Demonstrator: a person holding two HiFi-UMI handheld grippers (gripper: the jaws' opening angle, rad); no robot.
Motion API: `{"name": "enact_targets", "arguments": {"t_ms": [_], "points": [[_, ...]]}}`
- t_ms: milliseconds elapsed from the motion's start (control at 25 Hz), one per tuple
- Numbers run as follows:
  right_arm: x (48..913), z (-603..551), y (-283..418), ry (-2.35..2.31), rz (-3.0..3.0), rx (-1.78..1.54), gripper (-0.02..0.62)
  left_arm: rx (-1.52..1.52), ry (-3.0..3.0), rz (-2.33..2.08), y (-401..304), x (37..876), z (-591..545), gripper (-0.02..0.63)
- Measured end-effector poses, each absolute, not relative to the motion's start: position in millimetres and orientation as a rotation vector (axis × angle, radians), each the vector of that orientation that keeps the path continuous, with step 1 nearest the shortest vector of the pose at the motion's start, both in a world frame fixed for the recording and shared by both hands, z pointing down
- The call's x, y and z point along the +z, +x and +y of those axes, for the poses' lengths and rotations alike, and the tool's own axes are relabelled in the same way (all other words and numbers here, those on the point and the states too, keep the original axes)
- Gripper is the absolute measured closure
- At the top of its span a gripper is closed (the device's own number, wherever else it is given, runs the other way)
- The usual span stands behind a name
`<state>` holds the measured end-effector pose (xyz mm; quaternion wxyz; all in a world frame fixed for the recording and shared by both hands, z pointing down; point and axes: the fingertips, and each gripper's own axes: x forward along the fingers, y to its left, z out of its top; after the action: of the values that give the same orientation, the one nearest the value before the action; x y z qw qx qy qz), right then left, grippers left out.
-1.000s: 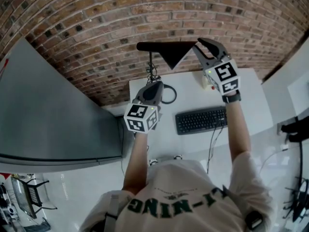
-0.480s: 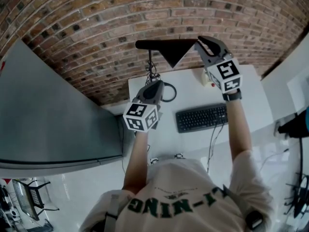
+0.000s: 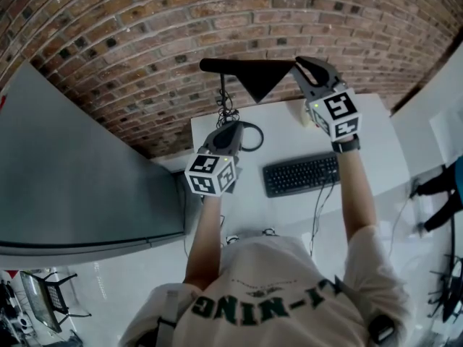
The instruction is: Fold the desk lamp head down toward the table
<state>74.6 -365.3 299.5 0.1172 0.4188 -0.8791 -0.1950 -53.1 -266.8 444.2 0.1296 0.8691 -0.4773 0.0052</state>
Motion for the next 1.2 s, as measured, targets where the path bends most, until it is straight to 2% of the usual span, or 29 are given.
{"name": "enact_targets", "arguments": {"t_ms": [1200], "points": [[339, -357, 91, 1.264, -2.613, -0.463, 0.546, 0.096, 2.549, -1.416, -44, 454, -261, 0.606]]}}
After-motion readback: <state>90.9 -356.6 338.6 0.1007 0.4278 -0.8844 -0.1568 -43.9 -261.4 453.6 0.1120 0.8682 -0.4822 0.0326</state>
